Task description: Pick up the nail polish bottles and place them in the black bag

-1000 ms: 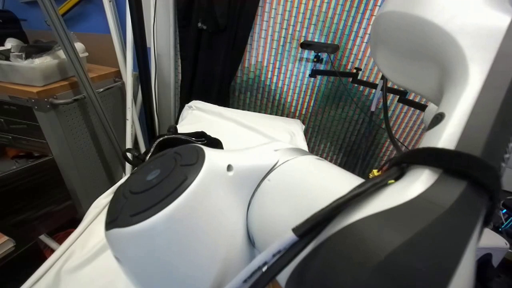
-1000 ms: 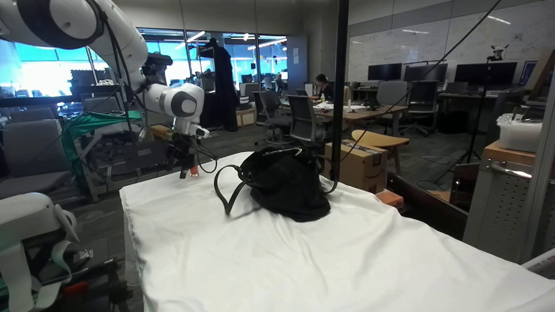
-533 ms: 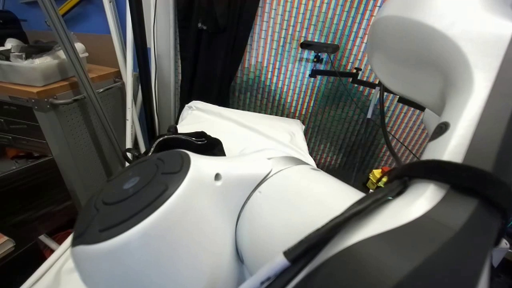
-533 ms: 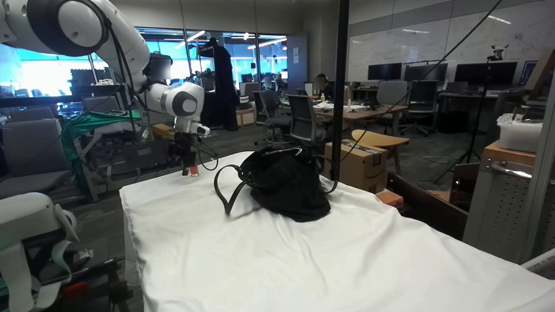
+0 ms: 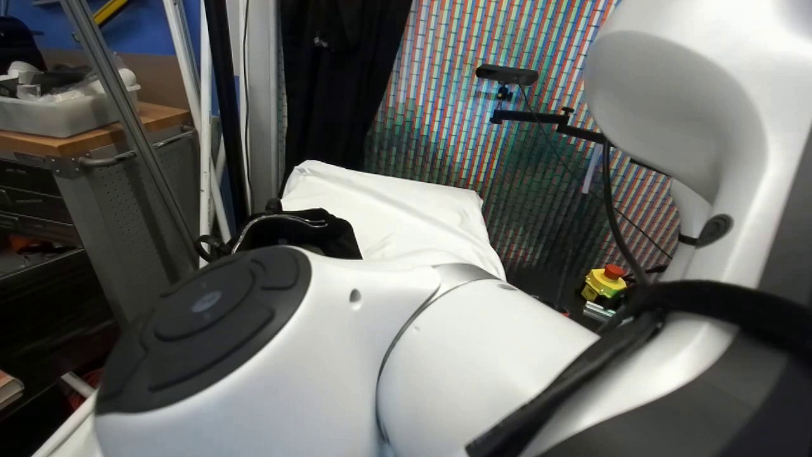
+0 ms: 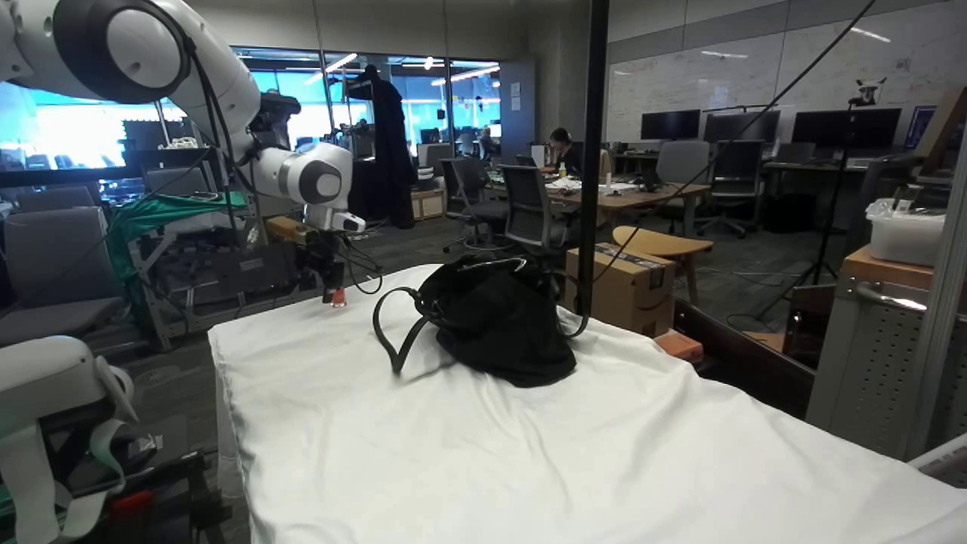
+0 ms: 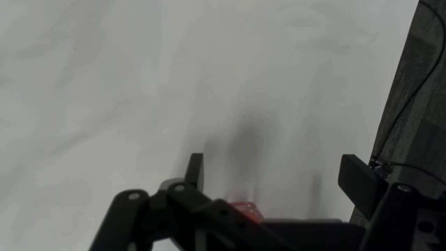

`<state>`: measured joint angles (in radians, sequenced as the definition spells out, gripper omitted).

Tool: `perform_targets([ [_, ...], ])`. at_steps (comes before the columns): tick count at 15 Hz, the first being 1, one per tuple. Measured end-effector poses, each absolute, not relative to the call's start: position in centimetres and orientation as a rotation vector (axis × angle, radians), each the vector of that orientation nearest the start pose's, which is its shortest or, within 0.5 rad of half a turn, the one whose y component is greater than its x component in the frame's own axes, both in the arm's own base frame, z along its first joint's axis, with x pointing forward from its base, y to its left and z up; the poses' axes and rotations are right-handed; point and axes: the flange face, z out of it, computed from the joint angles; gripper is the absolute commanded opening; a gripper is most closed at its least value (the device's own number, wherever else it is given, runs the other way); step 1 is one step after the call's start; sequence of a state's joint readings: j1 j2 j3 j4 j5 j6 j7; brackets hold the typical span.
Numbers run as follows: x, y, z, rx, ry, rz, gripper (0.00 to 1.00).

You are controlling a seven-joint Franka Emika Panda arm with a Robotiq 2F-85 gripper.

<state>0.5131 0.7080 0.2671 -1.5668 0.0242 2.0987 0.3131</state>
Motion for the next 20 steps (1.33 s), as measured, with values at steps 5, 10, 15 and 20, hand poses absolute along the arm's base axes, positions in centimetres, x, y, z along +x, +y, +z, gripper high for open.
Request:
perform_targets([
  [5,50.6,46.7,22.6,-2.987,-0.653,0.282,1.0],
  [10,51.0,47.1,22.1,-2.978,-0.681,0.213,1.0],
  [15,51.2,47.5,21.7,-2.973,-0.698,0.188,1.0],
  [20,51.4,47.7,21.8,-2.985,-0.724,0.158,1.0],
])
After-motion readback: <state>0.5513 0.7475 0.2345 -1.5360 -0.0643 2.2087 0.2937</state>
